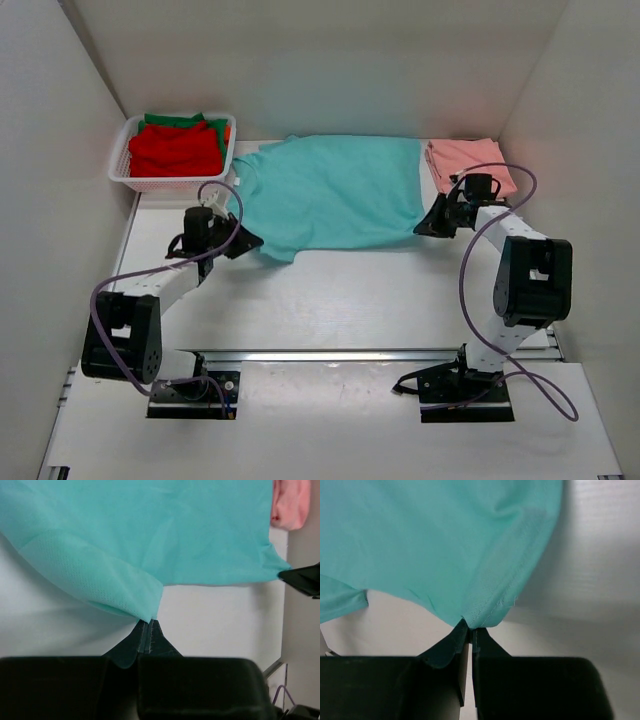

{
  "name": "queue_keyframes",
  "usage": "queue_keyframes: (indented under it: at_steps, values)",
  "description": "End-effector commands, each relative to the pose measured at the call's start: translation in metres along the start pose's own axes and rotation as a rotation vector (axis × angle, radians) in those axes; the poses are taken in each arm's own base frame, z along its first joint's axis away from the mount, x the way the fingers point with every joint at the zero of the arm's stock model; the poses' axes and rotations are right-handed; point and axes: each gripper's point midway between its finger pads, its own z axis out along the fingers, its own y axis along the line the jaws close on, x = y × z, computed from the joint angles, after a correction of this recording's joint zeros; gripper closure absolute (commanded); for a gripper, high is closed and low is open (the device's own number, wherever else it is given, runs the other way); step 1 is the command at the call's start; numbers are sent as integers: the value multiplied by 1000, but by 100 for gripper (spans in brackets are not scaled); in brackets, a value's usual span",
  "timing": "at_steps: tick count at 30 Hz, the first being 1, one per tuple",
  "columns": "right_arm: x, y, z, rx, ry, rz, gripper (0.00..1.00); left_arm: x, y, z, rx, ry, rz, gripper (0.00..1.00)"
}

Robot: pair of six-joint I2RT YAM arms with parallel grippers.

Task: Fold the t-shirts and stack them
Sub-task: Flatten out the tshirt

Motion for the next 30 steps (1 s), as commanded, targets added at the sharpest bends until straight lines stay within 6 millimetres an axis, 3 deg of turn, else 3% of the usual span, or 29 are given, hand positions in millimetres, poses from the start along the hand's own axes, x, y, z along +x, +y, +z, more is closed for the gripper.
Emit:
queue_keyframes:
  at_steps: [1, 7, 14, 17, 21, 23, 26, 30]
  values:
    - [-8, 1, -1, 21, -69, -18, 100, 8, -8, -12, 65, -57, 3, 100]
    - [41, -18, -10, 50, -12, 66, 100, 43, 7, -30, 27, -19, -14, 100]
    - [72, -42, -15, 132, 30, 121, 100, 54, 19, -43, -16, -24, -14, 100]
    - [90, -43, -18, 150, 82, 131, 100, 54, 10, -48, 6, -30, -6, 100]
    - [113, -34, -31, 141, 118, 126, 100, 49, -12, -71, 47, -28, -17, 100]
    - [113, -25, -40, 122, 108, 121, 100, 39, -23, -85, 61, -67, 3, 100]
    - [97, -13, -57, 112, 46, 80, 100, 28, -33, -103, 47, -99, 27, 100]
    - [69, 0, -66, 97, -15, 45, 99, 24, -32, -101, 34, -103, 20, 100]
